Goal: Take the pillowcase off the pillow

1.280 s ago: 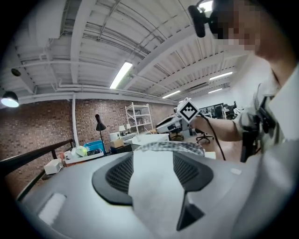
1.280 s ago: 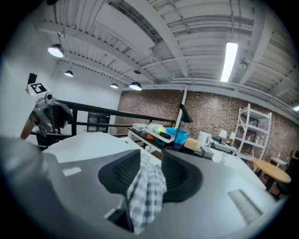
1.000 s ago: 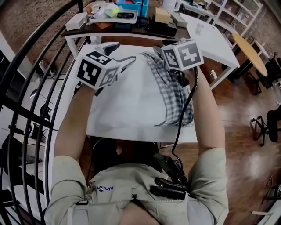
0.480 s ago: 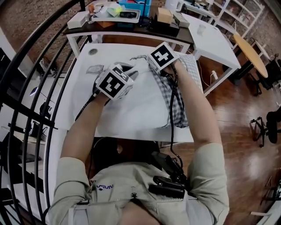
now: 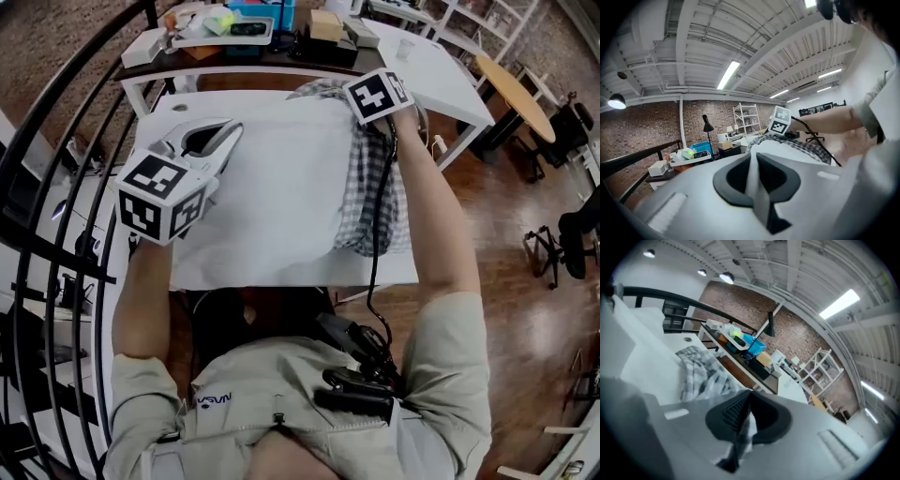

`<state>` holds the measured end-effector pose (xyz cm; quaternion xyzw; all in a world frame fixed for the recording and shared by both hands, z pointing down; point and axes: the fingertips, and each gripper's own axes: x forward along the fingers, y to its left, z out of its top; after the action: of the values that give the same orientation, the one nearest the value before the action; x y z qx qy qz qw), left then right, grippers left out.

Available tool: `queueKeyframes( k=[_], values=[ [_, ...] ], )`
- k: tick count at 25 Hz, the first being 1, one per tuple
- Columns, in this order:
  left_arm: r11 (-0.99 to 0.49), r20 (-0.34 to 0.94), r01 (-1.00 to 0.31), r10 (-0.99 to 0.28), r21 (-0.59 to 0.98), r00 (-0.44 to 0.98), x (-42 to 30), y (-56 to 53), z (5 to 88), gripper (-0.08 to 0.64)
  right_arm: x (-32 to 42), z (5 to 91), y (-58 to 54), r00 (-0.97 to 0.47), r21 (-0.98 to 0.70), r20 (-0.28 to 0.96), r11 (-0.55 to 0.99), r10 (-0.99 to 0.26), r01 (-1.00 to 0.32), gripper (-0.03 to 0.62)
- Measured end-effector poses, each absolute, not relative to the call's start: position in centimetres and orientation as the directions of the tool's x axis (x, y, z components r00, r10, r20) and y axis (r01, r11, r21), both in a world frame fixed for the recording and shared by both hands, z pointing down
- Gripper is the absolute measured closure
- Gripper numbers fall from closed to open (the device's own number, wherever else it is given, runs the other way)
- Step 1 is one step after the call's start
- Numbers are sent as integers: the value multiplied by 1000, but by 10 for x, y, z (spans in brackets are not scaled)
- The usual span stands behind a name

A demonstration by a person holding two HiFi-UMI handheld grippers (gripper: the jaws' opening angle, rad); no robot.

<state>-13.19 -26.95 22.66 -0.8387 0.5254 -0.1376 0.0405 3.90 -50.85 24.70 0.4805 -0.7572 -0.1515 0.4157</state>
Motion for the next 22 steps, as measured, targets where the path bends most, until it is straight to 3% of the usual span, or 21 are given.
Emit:
queueKeyframes(
  k=[9, 12, 16, 17, 19, 22],
  values=[
    [-424, 234, -898, -891, -119, 390, -154, -291, 277, 537, 97, 309, -527, -93, 523, 551, 430, -830, -736, 584],
    [-417, 251, -899, -892, -134, 377, -153, -304, 290, 529, 82, 315, -532, -182, 483, 525, 467, -831, -741, 575],
    [-452, 219, -859, -888, -240, 405, -135, -300, 278, 444, 107, 298, -511, -207, 402, 457, 408, -865, -820, 462],
    [-461, 203, -846, -886, -268, 418, -128, -295, 272, 395, 110, 294, -501, -230, 378, 442, 412, -867, -829, 449],
    [-474, 183, -821, -880, -318, 437, -115, -280, 262, 319, 113, 283, -477, -279, 349, 403, 428, -872, -833, 447],
    [-509, 174, -792, -861, -338, 479, -90, -248, 254, 309, 122, 271, -432, -334, 323, 350, 447, -875, -834, 446]
  ],
)
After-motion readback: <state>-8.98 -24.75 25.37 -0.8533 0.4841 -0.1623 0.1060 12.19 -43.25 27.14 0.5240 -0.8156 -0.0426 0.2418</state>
